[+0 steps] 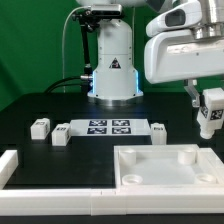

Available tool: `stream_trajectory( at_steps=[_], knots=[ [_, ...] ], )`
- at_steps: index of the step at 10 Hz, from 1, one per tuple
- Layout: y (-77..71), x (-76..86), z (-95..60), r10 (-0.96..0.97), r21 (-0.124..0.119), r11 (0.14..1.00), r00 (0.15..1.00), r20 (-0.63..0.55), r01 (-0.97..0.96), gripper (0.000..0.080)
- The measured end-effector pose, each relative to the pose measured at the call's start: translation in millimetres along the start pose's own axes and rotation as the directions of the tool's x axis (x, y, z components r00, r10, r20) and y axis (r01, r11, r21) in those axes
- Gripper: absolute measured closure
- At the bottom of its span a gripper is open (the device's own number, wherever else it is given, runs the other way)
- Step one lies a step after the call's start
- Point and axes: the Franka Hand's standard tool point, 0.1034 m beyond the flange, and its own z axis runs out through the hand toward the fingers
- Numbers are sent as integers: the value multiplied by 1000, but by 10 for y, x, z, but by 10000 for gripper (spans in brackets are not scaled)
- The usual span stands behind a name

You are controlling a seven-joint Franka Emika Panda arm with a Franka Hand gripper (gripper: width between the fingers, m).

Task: Assemble one leg

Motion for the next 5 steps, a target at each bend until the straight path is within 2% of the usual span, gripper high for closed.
stream_trajectory(
  at_steps=[5],
  knots=[
    [5, -17, 7, -1, -1, 1000, 1000, 2, 1, 508]
  ],
)
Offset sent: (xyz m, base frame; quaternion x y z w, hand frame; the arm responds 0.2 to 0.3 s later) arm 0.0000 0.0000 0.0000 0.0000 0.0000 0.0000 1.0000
